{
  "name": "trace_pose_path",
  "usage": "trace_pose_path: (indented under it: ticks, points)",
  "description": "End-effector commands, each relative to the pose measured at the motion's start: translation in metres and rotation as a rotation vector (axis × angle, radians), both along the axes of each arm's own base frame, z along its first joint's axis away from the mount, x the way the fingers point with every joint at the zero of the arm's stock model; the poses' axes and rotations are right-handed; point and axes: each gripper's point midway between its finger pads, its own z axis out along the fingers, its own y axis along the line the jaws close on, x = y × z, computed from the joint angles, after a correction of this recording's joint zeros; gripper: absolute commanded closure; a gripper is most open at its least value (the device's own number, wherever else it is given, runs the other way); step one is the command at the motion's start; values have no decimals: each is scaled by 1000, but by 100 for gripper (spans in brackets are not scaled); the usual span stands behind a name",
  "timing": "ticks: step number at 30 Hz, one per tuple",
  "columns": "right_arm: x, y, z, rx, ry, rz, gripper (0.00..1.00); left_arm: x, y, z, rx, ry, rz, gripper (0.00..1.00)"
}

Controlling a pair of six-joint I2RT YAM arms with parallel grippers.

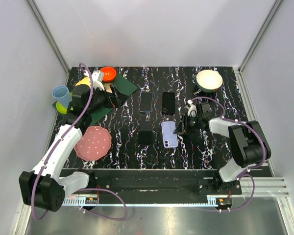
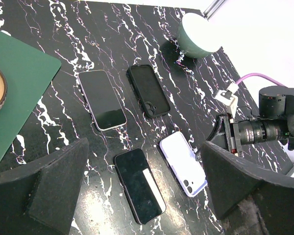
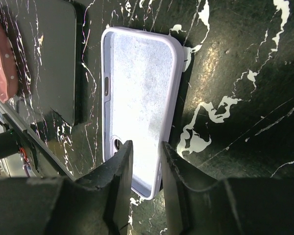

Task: Take the phone out of the phone case
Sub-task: Place the phone case at the center of the board, then reset both arms

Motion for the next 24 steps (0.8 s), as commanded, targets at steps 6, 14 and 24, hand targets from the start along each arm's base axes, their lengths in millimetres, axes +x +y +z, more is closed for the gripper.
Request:
trace_pose_path:
  ticks: [6,14,24]
  points:
    - [32,-16,25,-86,-161,-77,65,0,-1,25,-26,-72,-15,1]
    - [46,-6,52,-51,-218,-56,67,1,0,31,-26,-83,-9,1]
    - [64,9,78,-126,-347,45,61,7,25,45,109,-161,88,1]
